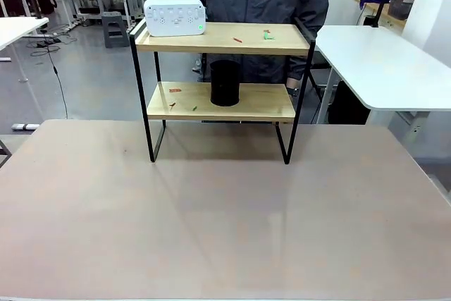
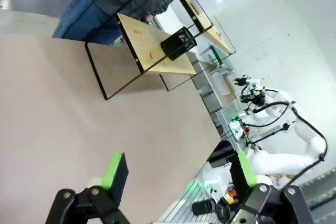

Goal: Clean the shelf.
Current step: Pick up the Duster from the human.

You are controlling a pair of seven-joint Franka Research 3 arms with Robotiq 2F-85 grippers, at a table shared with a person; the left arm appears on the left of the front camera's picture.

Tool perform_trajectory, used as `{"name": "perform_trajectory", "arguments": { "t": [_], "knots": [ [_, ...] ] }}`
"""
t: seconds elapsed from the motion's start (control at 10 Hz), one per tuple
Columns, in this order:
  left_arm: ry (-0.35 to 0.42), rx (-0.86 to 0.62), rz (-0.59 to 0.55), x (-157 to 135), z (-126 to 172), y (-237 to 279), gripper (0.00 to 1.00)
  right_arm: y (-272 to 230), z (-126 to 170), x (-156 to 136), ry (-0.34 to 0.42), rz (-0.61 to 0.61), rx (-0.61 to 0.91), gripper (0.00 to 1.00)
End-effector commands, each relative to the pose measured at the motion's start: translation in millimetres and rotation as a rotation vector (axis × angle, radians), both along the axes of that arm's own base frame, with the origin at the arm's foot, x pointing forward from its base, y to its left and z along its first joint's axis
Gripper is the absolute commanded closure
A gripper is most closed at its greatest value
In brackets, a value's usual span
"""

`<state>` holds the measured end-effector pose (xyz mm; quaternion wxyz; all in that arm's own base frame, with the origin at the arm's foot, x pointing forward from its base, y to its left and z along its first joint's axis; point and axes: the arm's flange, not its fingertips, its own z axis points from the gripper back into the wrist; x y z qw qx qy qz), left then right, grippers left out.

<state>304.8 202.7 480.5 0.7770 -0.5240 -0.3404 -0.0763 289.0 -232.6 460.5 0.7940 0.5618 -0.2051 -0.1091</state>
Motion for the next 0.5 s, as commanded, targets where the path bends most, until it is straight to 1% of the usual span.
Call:
{"name": "perform_trajectory", "arguments": {
  "t": [0.0,0.4],
  "knots": [
    [-0.032,-0.001,0.009,-0.4,-3.1,-0.2,0.00,-0.1,-3.8,-4.2,-0.028,0.007,-0.015,0.00],
    [-0.032,-0.001,0.009,-0.4,-3.1,-0.2,0.00,-0.1,-3.8,-4.2,-0.028,0.007,-0.015,0.00]
  ]
}}
